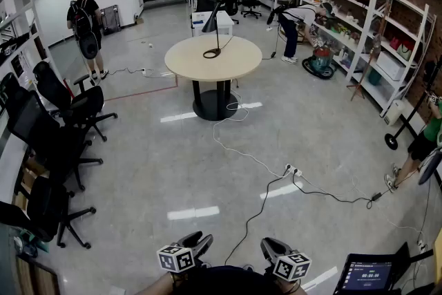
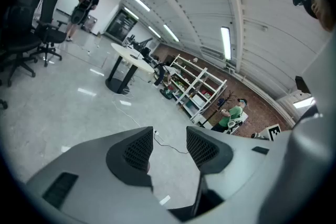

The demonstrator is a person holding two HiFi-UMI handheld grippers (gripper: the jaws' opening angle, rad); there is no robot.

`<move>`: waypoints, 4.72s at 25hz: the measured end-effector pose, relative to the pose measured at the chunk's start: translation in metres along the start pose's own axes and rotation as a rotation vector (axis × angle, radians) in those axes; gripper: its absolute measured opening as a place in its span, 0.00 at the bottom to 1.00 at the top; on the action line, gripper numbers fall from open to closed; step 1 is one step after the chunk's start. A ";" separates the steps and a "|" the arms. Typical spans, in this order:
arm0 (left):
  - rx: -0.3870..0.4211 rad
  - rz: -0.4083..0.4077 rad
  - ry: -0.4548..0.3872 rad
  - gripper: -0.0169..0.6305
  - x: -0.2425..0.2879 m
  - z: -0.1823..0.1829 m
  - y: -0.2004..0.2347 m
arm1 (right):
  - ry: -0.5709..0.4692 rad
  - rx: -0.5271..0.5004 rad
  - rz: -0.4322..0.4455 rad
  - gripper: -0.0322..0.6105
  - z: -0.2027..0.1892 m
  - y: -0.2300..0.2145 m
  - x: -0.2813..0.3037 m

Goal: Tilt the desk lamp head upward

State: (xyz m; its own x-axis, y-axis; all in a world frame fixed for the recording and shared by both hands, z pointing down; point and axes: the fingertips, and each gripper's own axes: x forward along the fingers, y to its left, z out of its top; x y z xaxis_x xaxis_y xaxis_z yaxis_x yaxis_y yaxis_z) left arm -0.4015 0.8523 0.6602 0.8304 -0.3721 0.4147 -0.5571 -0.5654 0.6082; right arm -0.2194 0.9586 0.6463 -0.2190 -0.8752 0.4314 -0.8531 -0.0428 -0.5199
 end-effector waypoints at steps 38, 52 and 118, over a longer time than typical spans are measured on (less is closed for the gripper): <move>-0.102 0.160 -0.068 0.35 0.022 -0.025 -0.033 | 0.110 0.110 0.003 0.12 0.002 -0.084 0.000; -0.086 0.043 -0.022 0.35 0.115 0.051 0.001 | 0.104 0.114 -0.130 0.12 0.062 -0.123 0.056; -0.043 0.029 0.007 0.35 0.509 0.430 0.150 | 0.101 0.032 -0.157 0.12 0.428 -0.297 0.448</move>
State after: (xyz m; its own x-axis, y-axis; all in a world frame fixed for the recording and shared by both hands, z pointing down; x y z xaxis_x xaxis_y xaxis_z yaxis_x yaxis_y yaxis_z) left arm -0.0592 0.2611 0.6716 0.8139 -0.3826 0.4372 -0.5809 -0.5219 0.6247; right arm 0.1385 0.3725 0.6783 -0.1318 -0.8039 0.5799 -0.8655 -0.1919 -0.4627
